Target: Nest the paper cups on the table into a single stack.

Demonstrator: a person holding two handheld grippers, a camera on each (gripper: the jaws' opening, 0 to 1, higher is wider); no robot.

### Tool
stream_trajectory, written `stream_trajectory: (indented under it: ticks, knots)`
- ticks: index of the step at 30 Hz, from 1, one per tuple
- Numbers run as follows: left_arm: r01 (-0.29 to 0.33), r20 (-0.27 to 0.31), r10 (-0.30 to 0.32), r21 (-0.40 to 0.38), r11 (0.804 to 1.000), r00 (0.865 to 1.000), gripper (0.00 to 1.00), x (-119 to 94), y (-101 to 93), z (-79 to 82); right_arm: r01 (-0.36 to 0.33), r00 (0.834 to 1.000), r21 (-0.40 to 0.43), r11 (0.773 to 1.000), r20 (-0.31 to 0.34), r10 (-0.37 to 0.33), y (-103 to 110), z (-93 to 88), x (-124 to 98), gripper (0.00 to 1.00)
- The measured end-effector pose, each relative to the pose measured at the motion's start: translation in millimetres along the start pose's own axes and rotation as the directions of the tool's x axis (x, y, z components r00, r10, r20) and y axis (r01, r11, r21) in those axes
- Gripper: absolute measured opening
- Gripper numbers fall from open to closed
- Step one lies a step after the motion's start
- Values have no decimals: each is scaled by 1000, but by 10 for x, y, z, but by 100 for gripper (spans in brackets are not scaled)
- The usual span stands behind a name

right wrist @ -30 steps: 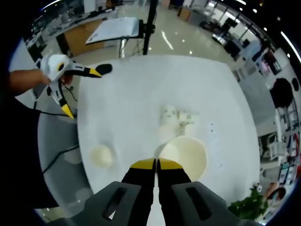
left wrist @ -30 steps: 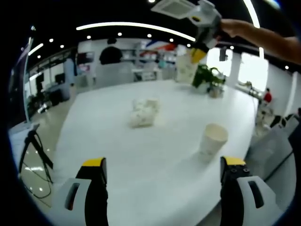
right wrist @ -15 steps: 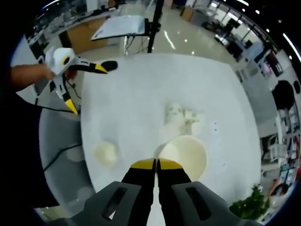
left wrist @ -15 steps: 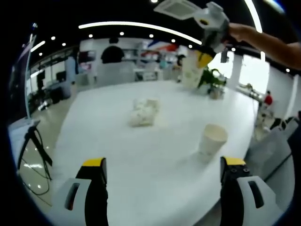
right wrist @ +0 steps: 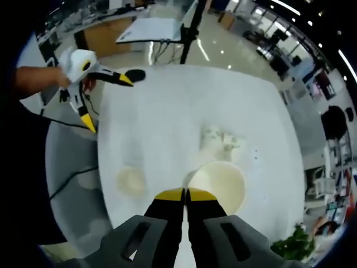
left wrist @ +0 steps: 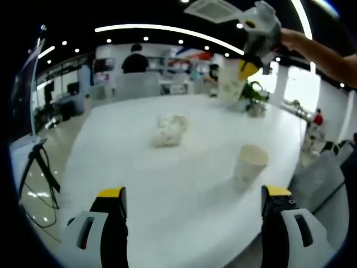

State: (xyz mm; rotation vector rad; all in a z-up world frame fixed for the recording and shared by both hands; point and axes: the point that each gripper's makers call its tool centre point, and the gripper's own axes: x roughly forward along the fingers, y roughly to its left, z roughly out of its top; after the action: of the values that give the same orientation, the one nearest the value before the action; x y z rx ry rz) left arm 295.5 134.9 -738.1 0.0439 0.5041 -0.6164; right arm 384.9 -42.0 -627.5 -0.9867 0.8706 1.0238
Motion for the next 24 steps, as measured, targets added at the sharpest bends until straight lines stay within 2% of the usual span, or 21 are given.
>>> stream_trajectory:
  ticks: [24]
  knots:
    - [3,-14,-3,10,1000,1000,98,21,-11,-28,-28,1000,-28,999,1,28,458,67,-132,0]
